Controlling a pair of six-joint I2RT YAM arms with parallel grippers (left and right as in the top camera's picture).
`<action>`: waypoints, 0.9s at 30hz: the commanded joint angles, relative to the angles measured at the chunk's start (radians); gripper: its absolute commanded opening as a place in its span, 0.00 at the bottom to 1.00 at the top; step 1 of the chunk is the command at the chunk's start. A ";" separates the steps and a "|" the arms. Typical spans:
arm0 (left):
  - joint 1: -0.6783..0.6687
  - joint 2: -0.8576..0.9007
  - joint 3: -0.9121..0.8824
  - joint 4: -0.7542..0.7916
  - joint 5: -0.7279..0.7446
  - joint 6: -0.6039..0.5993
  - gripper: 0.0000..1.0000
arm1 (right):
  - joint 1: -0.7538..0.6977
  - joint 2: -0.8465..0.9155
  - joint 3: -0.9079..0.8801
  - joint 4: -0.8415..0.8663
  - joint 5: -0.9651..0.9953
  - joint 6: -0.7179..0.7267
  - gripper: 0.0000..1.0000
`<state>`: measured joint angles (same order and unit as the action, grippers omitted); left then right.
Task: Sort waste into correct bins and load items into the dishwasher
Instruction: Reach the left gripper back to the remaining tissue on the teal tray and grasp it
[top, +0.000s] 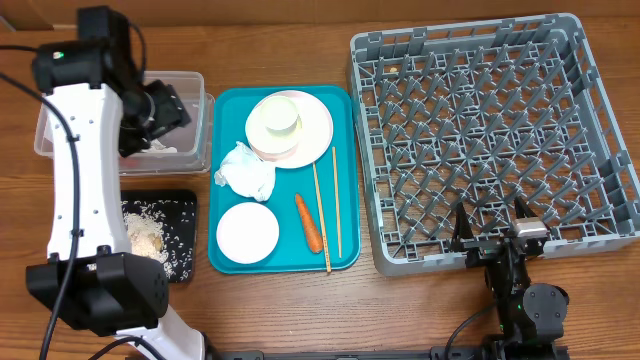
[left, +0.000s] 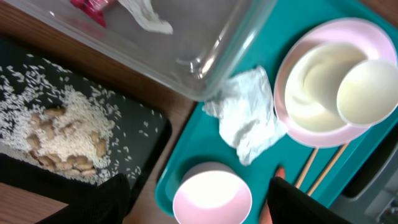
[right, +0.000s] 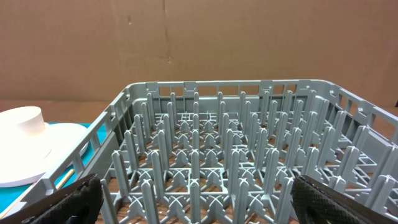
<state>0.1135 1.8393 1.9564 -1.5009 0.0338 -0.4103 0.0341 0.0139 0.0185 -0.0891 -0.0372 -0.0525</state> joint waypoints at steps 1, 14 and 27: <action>-0.060 -0.001 -0.055 -0.010 -0.016 0.022 0.73 | -0.003 -0.009 -0.011 0.008 -0.002 -0.001 1.00; -0.235 0.001 -0.361 0.172 -0.034 0.041 0.72 | -0.003 -0.009 -0.011 0.008 -0.002 -0.001 1.00; -0.358 0.003 -0.567 0.405 -0.071 0.187 0.69 | -0.003 -0.009 -0.011 0.008 -0.002 -0.001 1.00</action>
<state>-0.2314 1.8400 1.4391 -1.1419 -0.0078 -0.2840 0.0341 0.0139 0.0185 -0.0895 -0.0376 -0.0528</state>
